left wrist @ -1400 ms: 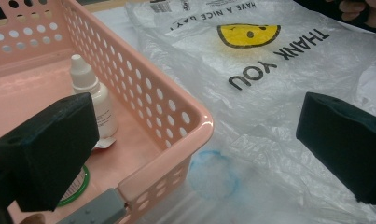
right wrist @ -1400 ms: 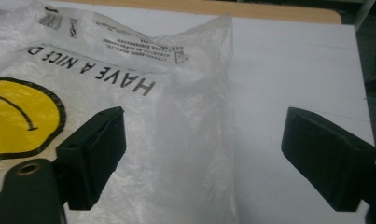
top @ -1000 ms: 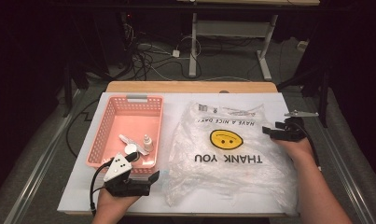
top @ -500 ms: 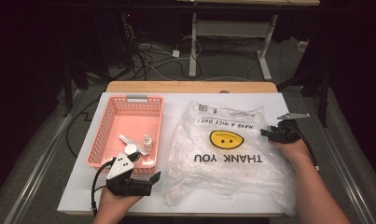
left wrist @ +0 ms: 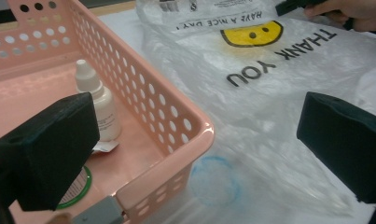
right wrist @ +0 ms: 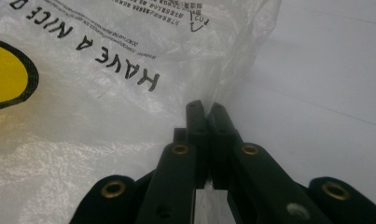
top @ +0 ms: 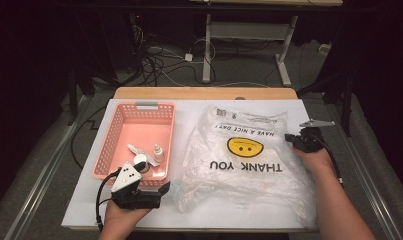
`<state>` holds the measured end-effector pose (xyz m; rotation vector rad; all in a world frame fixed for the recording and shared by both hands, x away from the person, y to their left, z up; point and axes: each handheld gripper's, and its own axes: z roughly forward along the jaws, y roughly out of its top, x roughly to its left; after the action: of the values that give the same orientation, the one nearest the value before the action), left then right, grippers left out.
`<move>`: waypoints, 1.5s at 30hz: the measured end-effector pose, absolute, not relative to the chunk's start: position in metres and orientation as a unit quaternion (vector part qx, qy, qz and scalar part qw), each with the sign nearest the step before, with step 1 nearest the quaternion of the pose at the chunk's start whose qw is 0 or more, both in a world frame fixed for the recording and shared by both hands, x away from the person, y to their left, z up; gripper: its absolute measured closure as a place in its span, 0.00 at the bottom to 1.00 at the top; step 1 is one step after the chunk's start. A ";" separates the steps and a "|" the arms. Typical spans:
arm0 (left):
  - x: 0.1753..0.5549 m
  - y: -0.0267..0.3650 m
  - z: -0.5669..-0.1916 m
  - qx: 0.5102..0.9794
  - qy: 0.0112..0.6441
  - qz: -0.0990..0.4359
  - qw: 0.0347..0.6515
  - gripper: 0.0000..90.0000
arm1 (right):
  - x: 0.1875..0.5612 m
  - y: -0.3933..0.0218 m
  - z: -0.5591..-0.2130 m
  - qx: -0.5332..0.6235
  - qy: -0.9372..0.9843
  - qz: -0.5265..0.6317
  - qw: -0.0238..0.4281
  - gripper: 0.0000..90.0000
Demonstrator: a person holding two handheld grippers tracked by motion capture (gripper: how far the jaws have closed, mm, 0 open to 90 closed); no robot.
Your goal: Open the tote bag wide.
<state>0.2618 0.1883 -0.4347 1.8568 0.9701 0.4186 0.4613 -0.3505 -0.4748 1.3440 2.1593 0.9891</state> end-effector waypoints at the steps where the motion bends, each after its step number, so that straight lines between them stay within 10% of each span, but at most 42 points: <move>1: 0.262 0.189 -0.434 0.761 0.400 0.167 0.482 0.00 | 0.461 -0.351 -0.475 0.482 0.774 0.355 0.205 1.00; 26: 0.262 0.175 -0.436 0.777 0.364 0.157 0.490 0.00 | 0.417 -0.418 -0.463 0.601 0.655 0.359 0.285 1.00; 45: 0.264 0.178 -0.438 0.775 0.360 0.143 0.500 0.00 | 0.326 -0.391 -0.464 0.546 0.702 0.373 0.264 0.72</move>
<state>0.2643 0.1779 -0.4383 1.8730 0.8694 0.3468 0.3262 -0.3914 -0.4636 1.4764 1.8984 1.0092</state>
